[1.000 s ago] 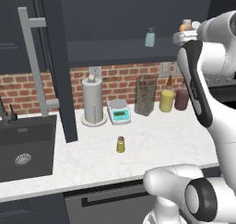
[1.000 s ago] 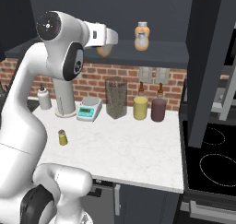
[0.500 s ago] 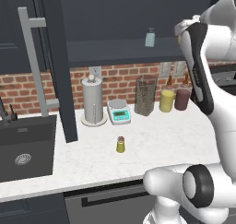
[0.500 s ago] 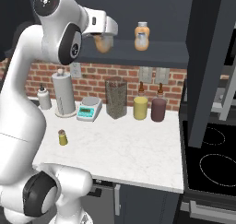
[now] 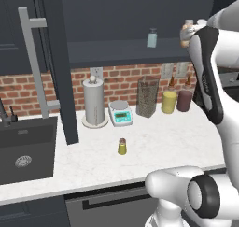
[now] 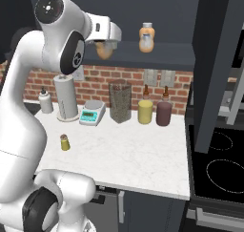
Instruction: Put the shaker and condiment bottle from the counter next to their counterparts in the cabinet.
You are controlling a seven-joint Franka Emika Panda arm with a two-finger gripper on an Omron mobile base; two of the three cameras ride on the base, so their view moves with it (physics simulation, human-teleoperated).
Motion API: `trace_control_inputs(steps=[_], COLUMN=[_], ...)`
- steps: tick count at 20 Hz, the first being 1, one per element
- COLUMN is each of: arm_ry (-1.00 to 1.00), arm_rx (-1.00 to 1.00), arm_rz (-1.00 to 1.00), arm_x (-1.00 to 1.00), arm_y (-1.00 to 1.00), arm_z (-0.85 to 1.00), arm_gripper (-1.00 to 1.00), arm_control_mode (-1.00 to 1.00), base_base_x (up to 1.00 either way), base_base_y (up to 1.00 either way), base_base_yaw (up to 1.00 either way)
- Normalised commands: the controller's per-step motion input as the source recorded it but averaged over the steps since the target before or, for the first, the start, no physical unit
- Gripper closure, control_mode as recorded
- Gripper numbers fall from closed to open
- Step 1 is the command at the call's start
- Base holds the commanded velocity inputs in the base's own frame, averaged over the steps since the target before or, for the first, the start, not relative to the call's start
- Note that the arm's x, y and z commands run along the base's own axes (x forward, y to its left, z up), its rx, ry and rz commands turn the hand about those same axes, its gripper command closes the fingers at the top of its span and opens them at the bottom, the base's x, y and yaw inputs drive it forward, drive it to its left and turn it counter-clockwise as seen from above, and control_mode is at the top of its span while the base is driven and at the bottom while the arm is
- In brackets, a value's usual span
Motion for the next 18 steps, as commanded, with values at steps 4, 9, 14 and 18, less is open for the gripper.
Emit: trace_control_inputs(steps=[4, 9, 14, 18], arm_ry=[-0.03, 0.0, 0.0, 0.0], arm_rx=[0.0, -0.02, -0.03, -0.01], arm_rz=[0.03, 0.0, 0.0, 0.0], arm_x=[-0.01, 0.04, 0.23, 0.18], arm_y=[0.0, 0.0, 0.0, 0.0], arm_z=[-0.28, -0.06, 0.0, 0.0], arm_gripper=[1.0, 1.0, 1.0, 1.0], arm_control_mode=[-1.0, -1.0, -1.0, -1.0], base_base_x=[0.0, 0.0, 0.0, 0.0], base_base_y=[0.0, 0.0, 0.0, 0.0], base_base_yaw=[0.0, 0.0, 0.0, 0.0])
